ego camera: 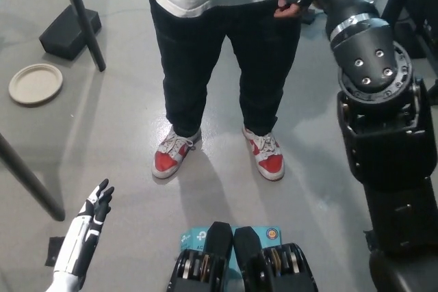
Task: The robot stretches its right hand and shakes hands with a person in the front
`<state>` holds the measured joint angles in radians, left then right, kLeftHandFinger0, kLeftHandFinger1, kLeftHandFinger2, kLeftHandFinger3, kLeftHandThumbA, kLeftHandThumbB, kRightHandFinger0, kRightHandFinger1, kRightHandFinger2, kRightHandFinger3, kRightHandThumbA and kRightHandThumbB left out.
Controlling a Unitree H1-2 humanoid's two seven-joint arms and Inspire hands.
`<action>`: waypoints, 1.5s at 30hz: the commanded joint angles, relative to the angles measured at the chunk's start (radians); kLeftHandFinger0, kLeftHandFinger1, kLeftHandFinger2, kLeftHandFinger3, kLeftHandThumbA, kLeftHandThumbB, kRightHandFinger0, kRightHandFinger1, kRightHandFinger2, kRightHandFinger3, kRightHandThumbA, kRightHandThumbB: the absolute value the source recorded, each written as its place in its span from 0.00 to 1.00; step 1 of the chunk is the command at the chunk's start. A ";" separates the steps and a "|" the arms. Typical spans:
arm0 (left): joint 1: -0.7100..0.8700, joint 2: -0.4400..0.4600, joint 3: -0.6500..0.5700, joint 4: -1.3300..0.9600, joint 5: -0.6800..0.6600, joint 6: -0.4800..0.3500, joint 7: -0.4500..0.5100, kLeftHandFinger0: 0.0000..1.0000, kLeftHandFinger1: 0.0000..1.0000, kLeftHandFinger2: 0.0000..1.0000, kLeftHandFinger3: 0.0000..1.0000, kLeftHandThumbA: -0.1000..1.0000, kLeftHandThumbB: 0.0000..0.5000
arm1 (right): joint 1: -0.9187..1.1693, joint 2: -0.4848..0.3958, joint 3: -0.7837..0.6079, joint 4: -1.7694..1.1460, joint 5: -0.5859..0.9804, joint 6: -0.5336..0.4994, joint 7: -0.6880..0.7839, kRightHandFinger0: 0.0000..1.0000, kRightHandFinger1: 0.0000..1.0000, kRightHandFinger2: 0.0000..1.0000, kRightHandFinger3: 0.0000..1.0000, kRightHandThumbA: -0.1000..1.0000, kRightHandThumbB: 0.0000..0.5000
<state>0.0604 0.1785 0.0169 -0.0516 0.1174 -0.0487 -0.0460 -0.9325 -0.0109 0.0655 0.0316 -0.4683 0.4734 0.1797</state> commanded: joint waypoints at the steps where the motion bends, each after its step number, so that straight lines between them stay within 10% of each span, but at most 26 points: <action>1: -0.019 0.016 0.005 -0.014 0.003 -0.008 -0.001 1.00 1.00 1.00 1.00 1.00 0.13 | -0.116 0.001 0.031 0.322 -0.031 -0.003 -0.056 0.86 0.94 1.00 1.00 0.25 0.38; 16: -0.026 0.020 0.002 0.010 0.003 -0.022 -0.001 1.00 1.00 1.00 1.00 1.00 0.14 | -0.138 -0.009 0.095 0.687 0.008 -0.110 -0.117 0.89 0.98 1.00 1.00 0.35 0.48; 19: -0.022 0.021 0.005 -0.007 0.005 0.003 -0.001 1.00 1.00 1.00 1.00 1.00 0.16 | -0.100 -0.058 0.115 0.402 0.018 -0.024 0.008 0.69 0.73 0.73 1.00 0.53 0.72; 20: -0.022 0.021 0.006 -0.011 0.004 0.004 -0.001 1.00 1.00 1.00 1.00 1.00 0.15 | -0.095 -0.073 0.116 0.311 0.024 -0.010 0.040 0.68 0.78 0.82 1.00 0.52 0.69; 25: -0.034 0.024 0.008 -0.007 0.006 0.000 0.000 1.00 1.00 1.00 1.00 1.00 0.16 | -0.116 -0.054 -0.004 -0.125 -0.070 -0.003 0.229 1.00 1.00 1.00 1.00 0.56 0.70; 26: -0.036 0.026 0.009 -0.006 0.005 -0.003 0.000 1.00 1.00 1.00 1.00 1.00 0.16 | -0.126 -0.042 -0.030 -0.189 -0.080 -0.003 0.261 0.63 0.62 0.69 1.00 0.54 0.70; 28: -0.036 0.026 0.008 -0.003 0.011 -0.010 0.003 1.00 1.00 1.00 1.00 1.00 0.14 | -0.169 -0.024 -0.086 -0.347 -0.140 -0.003 0.374 0.91 1.00 1.00 1.00 0.57 0.66; 40: -0.035 0.023 0.007 -0.023 0.004 0.006 -0.003 1.00 1.00 1.00 1.00 1.00 0.19 | -0.213 0.049 -0.157 -0.434 -0.302 -0.003 0.532 1.00 1.00 1.00 1.00 0.52 0.63; 42: -0.034 0.021 0.005 -0.021 0.004 0.003 -0.002 1.00 1.00 1.00 1.00 1.00 0.18 | -0.177 0.038 -0.132 -0.332 -0.267 -0.003 0.496 0.72 0.80 0.92 1.00 0.46 0.60; 45: -0.039 0.020 0.009 -0.012 0.004 0.002 0.002 1.00 1.00 1.00 1.00 1.00 0.16 | -0.142 0.053 -0.115 -0.136 -0.297 -0.003 0.445 1.00 1.00 1.00 1.00 0.53 0.69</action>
<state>0.0430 0.1843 0.0171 -0.0266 0.1173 -0.0465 -0.0460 -0.9823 0.0055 -0.0230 -0.0992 -0.6450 0.4731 0.5068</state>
